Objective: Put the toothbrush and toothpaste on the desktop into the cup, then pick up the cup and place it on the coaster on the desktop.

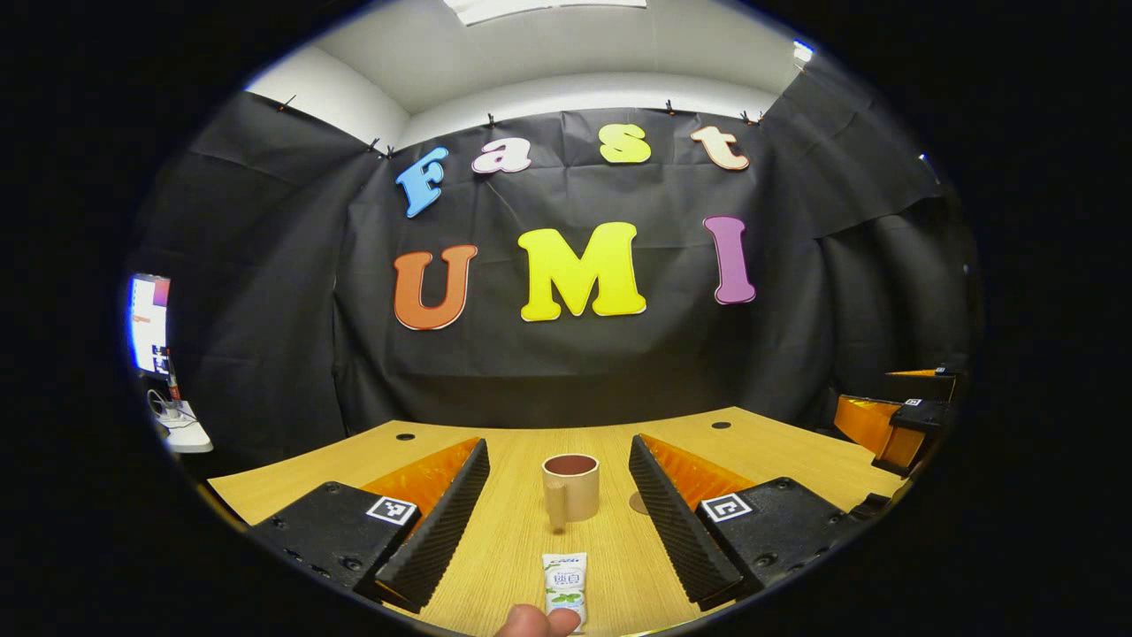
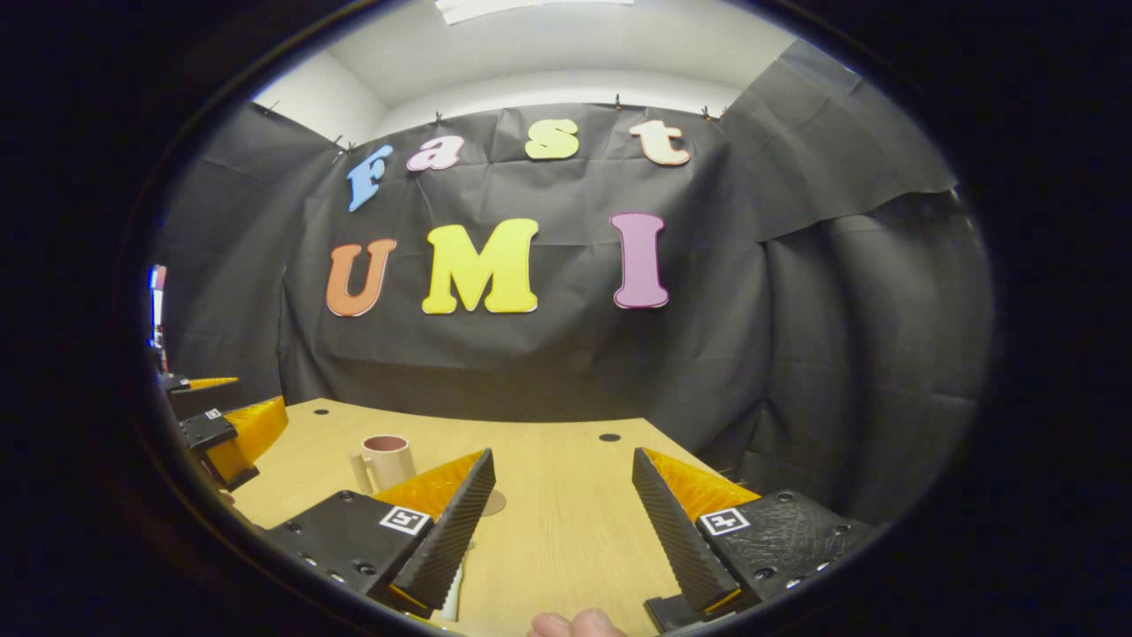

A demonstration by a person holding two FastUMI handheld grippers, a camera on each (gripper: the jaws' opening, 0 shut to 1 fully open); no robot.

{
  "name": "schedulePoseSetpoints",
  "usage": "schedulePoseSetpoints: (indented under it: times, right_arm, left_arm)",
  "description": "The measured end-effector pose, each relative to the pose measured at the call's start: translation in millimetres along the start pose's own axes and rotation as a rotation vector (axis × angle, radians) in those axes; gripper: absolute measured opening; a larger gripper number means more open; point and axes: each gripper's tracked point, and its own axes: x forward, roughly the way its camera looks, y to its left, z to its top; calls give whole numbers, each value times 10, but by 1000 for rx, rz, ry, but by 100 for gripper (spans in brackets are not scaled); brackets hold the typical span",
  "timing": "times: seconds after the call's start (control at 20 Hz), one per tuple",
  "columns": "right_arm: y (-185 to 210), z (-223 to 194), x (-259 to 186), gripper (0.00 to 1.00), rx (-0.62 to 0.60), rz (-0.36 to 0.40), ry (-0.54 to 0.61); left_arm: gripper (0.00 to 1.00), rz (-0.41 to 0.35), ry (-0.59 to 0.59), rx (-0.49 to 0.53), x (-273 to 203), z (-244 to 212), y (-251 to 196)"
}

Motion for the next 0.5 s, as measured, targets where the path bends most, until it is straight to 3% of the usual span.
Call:
schedulePoseSetpoints:
  times: [0.1, 0.15, 0.2, 0.5]
  right_arm:
    - [-2, -79, 13, 94, 0, 1, 20]
    - [-4, -127, 9, 94, 1, 2, 29]
    - [0, -170, 10, 94, 3, 3, 40]
    - [-37, -432, 60, 94, -4, -3, 99]
  left_arm:
    - [100, -12, 72, -5, 8, -184, -13]
    - [94, -22, 120, -11, 15, -338, -24]
    - [100, -32, 173, -24, 13, -490, -50]
    - [100, -79, 512, -110, -194, -1386, -136]
